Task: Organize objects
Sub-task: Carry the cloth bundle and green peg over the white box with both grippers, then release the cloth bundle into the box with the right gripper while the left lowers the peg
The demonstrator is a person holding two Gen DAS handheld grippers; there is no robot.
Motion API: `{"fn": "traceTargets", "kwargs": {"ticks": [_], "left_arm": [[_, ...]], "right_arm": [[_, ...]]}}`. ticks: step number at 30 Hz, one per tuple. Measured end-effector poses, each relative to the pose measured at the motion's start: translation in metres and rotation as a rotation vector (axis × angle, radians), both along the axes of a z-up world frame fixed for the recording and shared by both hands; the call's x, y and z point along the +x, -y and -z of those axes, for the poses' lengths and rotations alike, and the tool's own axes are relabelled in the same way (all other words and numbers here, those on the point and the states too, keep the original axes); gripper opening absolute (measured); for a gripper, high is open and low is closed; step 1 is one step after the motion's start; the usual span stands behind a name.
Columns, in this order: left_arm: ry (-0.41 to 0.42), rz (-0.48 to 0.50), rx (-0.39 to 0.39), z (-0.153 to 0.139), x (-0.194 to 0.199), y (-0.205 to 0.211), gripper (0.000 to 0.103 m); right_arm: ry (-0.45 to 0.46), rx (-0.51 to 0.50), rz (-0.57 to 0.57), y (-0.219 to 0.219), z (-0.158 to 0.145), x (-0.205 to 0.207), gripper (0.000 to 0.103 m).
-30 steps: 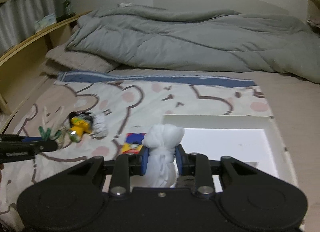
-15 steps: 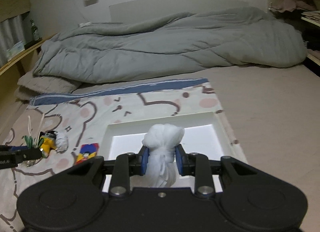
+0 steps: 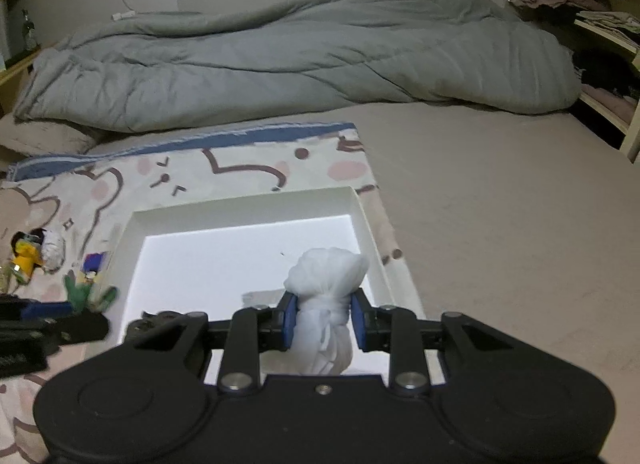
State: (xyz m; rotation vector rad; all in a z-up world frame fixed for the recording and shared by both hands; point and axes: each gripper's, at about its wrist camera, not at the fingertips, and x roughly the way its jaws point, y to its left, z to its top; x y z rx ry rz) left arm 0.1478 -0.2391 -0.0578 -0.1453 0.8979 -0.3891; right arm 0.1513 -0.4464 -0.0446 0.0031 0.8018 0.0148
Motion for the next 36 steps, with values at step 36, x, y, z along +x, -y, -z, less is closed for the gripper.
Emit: {"fn": "traceTargets", "kwargs": {"ticks": [36], "left_arm": [[-0.203,-0.006,0.167,0.073,0.011,0.048,0.033]], "right_arm": [[-0.200,-0.170,-0.031,0.007,0.059,0.022,0.042]]}}
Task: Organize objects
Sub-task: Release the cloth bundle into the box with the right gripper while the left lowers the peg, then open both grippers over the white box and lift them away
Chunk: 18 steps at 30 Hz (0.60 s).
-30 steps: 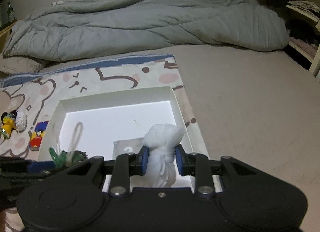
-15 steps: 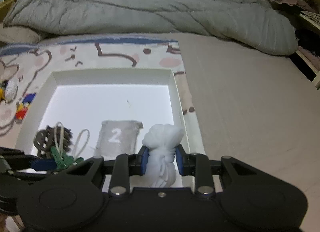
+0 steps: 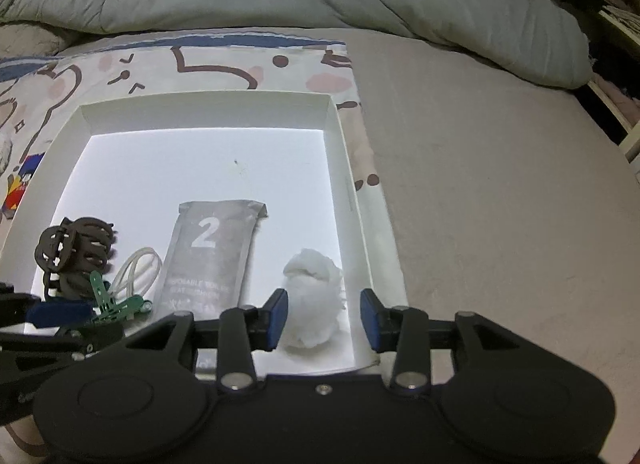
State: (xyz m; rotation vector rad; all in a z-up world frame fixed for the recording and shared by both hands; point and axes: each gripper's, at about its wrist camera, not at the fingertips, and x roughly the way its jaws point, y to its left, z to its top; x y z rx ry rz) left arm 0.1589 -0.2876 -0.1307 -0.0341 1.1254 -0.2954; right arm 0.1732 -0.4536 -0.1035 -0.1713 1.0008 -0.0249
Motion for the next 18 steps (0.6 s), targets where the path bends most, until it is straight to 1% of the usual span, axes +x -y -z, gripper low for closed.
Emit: {"fn": "traceTargets", "kwargs": {"ticks": [12,18], "left_arm": [[0.028,0.014,0.003,-0.018,-0.001,0.002,0.033],[0.037,0.022,0.011,-0.027,-0.001,0.002,0.035]], "right_arm": [[0.008,0.028,0.019,0.001,-0.009,-0.002,0.044],[0.048,0.111,0.040,0.008,-0.023,-0.008,0.044]]}}
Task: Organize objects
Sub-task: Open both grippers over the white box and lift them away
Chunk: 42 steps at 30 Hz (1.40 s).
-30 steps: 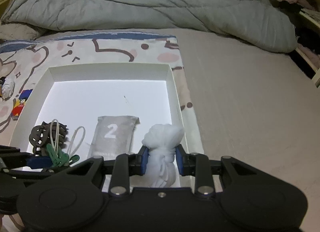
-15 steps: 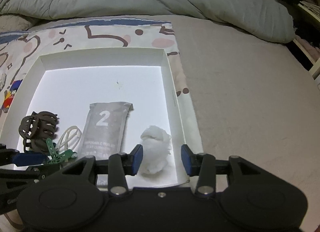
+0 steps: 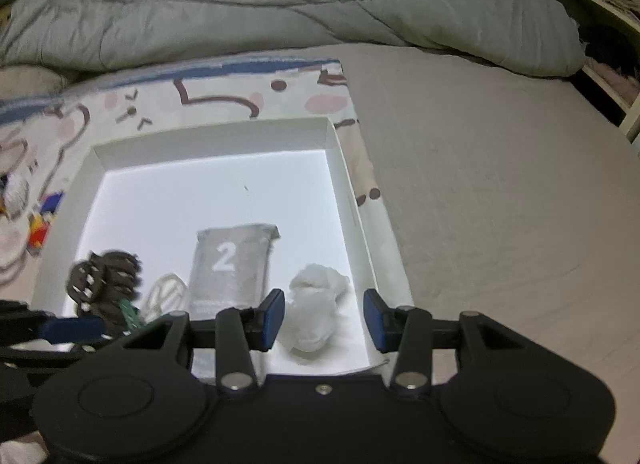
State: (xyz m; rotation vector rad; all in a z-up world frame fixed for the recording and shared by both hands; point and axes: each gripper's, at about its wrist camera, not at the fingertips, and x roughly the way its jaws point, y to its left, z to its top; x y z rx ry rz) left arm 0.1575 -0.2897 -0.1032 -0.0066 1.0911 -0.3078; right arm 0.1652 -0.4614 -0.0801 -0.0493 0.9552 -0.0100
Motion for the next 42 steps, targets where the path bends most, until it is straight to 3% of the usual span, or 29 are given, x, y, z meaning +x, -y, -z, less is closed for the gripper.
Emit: {"fn": "traceTargets", "kwargs": {"ticks": [4,6,8,17,20,22,27,42], "left_arm": [[0.018,-0.001,-0.002,-0.009,0.000,-0.001,0.043],[0.025,-0.010,-0.001,-0.013,-0.001,-0.003,0.052],[0.030,-0.025,0.009,-0.018,-0.001,-0.005,0.074],[0.081,-0.025,0.025,-0.040,-0.007,-0.016,0.094],[0.103,-0.028,0.021,-0.046,-0.008,-0.021,0.098],[0.114,-0.027,0.018,-0.048,-0.009,-0.025,0.100],[0.141,-0.030,0.022,-0.051,-0.009,-0.035,0.103],[0.187,-0.087,0.037,-0.058,0.002,-0.078,0.103]], "right_arm": [[0.033,0.030,0.012,0.001,-0.013,-0.005,0.045],[0.050,0.043,0.015,0.002,-0.019,-0.009,0.046],[0.066,0.052,0.017,0.002,-0.024,-0.012,0.047],[0.095,0.069,0.032,0.006,-0.033,-0.022,0.060],[0.109,0.074,0.030,0.006,-0.035,-0.027,0.072],[0.126,0.087,0.020,0.006,-0.034,-0.030,0.085],[0.145,0.070,0.011,0.004,-0.032,-0.033,0.099],[0.162,0.055,0.015,-0.002,-0.032,-0.033,0.103]]}}
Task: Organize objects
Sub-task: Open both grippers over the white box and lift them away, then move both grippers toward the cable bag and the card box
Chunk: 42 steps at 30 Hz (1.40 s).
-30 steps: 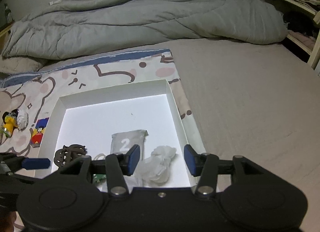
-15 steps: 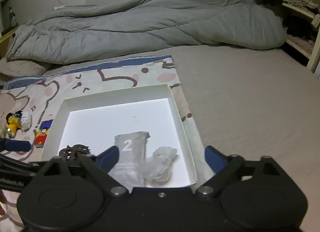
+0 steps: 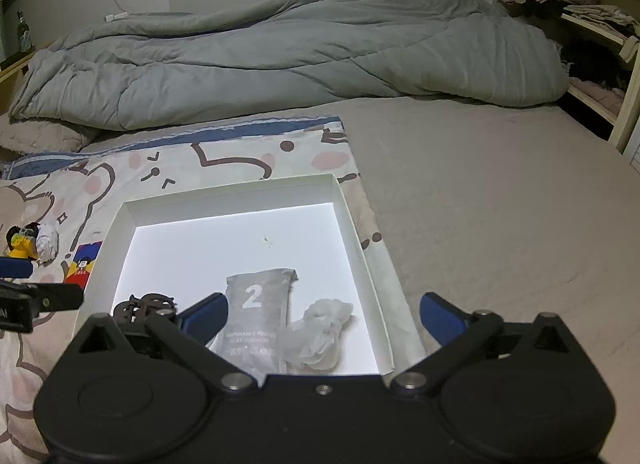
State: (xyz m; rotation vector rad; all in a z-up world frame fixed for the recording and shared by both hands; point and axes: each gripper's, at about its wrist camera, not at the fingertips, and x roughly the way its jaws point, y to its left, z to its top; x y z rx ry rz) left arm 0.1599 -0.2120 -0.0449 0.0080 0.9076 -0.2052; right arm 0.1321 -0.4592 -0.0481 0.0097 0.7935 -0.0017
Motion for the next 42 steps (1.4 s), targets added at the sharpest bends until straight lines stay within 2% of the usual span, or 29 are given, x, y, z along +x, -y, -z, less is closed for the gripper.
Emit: {"fn": "traceTargets", "kwargs": {"ticks": [14,25,35,42], "left_arm": [[0.000,-0.024,-0.042,0.001,0.010,-0.038,0.103],[0.018,-0.040,-0.037,-0.005,0.010,-0.069,0.103],[0.043,-0.103,-0.022,-0.014,0.002,-0.121,0.103],[0.041,-0.177,-0.020,-0.015,-0.006,-0.171,0.103]], "right_arm": [[0.021,0.005,-0.004,-0.009,0.001,0.006,0.103],[0.018,0.009,-0.017,-0.027,0.001,0.017,0.103],[0.033,0.028,-0.047,-0.071,-0.009,0.030,0.103],[0.034,0.014,-0.122,-0.118,-0.013,0.039,0.103]]}}
